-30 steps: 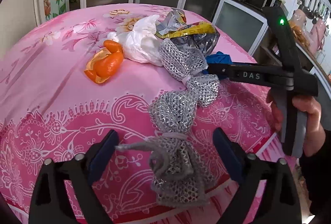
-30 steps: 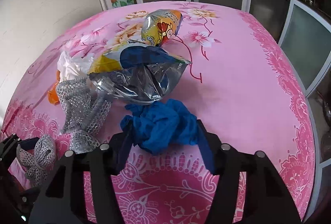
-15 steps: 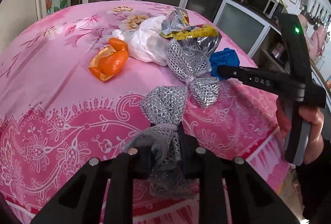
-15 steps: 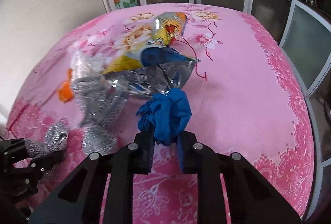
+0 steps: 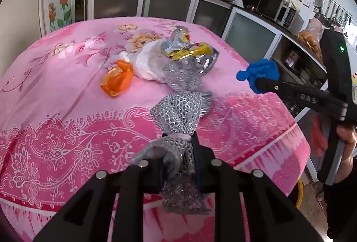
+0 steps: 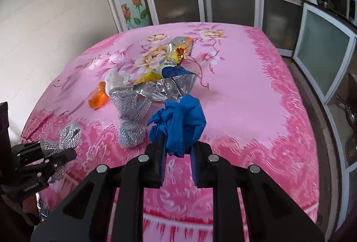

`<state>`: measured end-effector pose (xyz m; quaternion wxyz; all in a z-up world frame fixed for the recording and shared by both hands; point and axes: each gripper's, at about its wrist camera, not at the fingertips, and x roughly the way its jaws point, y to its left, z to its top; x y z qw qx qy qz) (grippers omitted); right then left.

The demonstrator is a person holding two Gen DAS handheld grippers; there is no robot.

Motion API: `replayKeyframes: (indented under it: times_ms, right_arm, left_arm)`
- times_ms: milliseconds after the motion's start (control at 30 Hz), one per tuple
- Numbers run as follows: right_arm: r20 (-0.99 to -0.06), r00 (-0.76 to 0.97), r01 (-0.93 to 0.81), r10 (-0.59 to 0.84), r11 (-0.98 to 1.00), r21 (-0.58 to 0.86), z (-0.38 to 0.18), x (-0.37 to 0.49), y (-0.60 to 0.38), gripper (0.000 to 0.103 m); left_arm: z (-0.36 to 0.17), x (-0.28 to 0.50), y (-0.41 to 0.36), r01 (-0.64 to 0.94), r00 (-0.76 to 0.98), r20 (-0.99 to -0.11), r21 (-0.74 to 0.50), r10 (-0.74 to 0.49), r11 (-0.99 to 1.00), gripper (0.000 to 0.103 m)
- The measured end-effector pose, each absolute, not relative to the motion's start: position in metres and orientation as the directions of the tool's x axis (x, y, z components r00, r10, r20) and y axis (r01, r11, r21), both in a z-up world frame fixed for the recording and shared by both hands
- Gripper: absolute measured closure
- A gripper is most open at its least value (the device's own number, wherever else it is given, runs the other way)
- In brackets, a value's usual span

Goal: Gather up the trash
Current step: 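Grasp the silver mesh netting with the left tool while the right tool grasps the blue glove, then carry the mesh netting and blue glove over the yellow bin and release both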

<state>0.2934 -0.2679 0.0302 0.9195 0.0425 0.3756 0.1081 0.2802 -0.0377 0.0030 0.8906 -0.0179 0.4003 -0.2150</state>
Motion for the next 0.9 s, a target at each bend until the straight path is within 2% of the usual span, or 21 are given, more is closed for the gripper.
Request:
replayKeyframes:
  times_ms: [400, 900]
  right_arm:
    - [-0.625, 0.768, -0.049, 0.142, 0.985, 0.163, 0.057, 0.2, -0.33, 0.086]
    - [-0.605, 0.795, 0.185, -0.038, 0.965, 0.184, 0.054, 0.077, -0.427, 0.086]
  left_arm:
    - [0.025, 0.251, -0.091, 0.49, 0.559, -0.675, -0.2, -0.482, 0.848, 0.085]
    - [0.031, 0.2, -0.22, 0.726, 0.413, -0.68, -0.156, -0.606, 0.67, 0.084]
